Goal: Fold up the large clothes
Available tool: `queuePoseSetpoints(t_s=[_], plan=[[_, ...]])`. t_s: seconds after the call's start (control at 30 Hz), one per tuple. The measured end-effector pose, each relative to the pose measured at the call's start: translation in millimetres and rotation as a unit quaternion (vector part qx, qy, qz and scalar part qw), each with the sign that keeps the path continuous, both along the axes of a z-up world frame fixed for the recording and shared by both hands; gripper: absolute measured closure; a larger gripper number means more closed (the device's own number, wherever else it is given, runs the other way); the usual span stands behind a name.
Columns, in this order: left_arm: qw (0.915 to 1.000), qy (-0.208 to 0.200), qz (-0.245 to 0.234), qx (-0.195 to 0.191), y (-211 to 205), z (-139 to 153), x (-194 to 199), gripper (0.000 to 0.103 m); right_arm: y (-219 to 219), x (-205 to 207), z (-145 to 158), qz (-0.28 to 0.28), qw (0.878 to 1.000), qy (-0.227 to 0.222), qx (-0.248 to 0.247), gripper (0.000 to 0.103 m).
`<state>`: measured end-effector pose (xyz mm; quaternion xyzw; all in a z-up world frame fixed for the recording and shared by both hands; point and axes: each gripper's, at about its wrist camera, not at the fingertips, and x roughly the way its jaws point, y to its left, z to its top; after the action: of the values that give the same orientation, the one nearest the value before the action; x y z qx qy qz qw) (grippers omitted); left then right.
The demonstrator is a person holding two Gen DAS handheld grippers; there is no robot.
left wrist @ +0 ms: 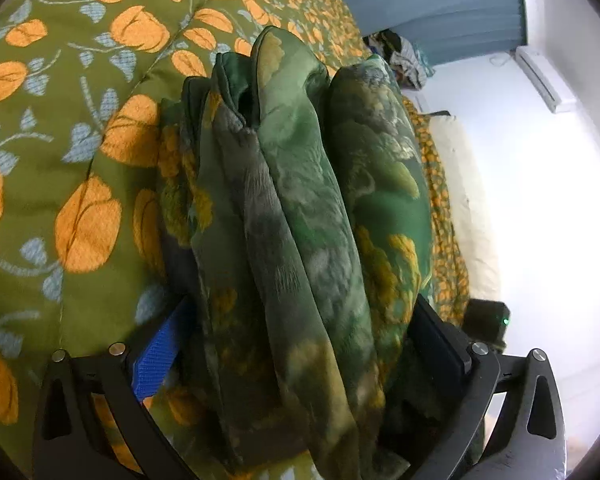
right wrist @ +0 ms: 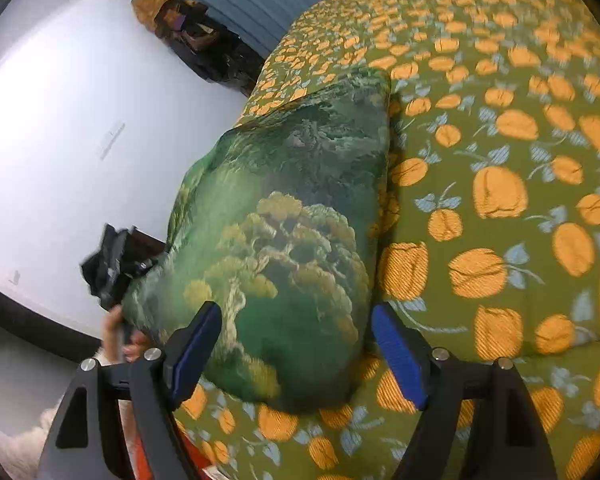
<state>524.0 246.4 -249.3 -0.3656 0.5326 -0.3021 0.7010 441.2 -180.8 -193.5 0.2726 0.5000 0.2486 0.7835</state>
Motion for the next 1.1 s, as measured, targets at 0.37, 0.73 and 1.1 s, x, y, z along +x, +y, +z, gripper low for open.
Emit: queuePoseSetpoints(t_s=[0.37, 0.73, 1.1], plan=[[0.9990, 0.016, -0.032, 0.028, -26, -25, 42, 0.000, 27, 72, -66, 0.030, 0.995, 0.046, 0.084, 0.001], [0.9950, -0.014, -0.024, 0.096, -54, 22, 50, 0.047, 68, 66, -22, 0.078, 0.995, -0.031, -0.061, 0.042], [0.9922, -0.087, -0.009, 0.088, -69, 90, 65, 0.049, 53, 89, 56, 0.086, 0.984, -0.150, -0.043, 0.043]])
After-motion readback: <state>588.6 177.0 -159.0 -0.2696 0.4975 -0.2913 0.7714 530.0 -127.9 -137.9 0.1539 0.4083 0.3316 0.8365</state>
